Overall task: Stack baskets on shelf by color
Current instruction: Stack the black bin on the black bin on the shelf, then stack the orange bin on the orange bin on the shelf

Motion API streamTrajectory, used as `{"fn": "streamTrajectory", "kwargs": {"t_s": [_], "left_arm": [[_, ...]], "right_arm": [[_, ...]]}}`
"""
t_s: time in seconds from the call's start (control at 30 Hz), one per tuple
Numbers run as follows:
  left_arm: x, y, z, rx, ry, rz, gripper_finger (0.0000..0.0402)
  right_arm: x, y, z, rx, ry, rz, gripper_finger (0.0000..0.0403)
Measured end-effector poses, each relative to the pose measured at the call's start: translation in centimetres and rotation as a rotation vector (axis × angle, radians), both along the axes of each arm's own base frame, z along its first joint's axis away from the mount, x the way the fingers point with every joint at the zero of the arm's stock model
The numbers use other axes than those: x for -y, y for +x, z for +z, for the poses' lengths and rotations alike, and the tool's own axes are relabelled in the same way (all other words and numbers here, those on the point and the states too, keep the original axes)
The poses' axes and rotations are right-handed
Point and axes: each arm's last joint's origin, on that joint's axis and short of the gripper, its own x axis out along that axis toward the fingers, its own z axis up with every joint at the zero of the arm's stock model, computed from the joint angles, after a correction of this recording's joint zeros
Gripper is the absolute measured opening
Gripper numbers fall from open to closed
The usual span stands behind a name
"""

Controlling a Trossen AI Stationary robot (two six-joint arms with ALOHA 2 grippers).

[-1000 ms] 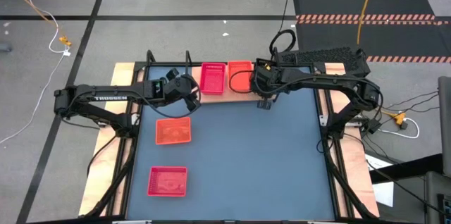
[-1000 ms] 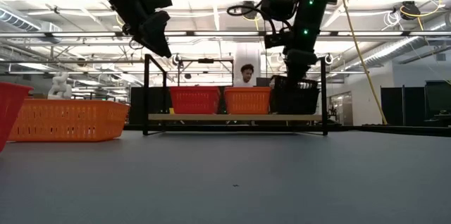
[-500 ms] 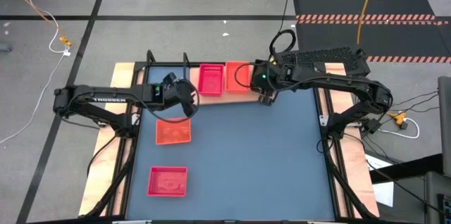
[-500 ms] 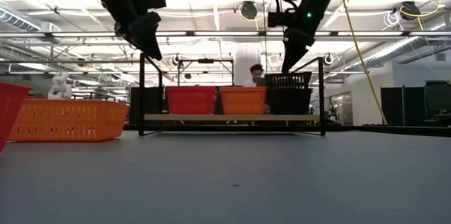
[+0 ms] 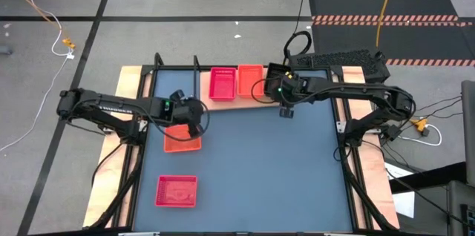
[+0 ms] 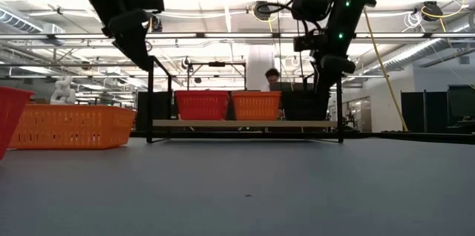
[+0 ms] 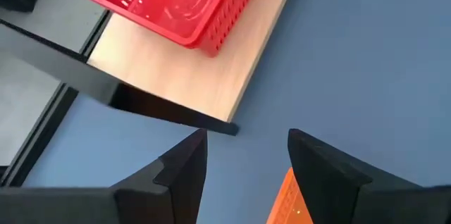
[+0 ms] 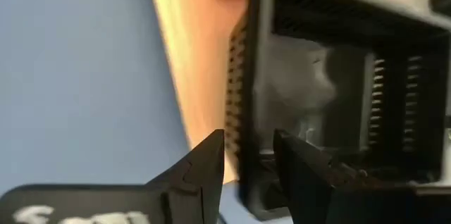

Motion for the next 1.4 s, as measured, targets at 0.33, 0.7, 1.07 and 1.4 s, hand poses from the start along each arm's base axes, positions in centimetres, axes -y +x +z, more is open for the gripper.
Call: {"fn": "streamTrajectory", "kwargs": {"t_s": [0.33, 0.7, 1.07, 1.4], "left_arm": [[0.5, 0.1, -0.2, -0.004, -0.117, -0.076, 0.0200], [2.0, 0.2, -3.8, 0.220, -0.377, 0.230, 0.0200], [2.9, -0.7, -6.8, 0.151, -0.449, 0.338, 0.0200], [2.9, -0.3, -7.3, 0.134, -0.447, 0.324, 0.0200]], "right_arm": [[-1.0, -1.4, 4.6, 0.327, 0.028, 0.105, 0.0116], [-2.8, -1.9, 2.7, 0.802, 0.246, 0.255, 0.0116], [-6.3, -1.6, -0.6, 0.942, 0.204, 0.472, 0.0116], [-6.8, -1.3, -0.1, 0.978, 0.150, 0.543, 0.0116]]}}
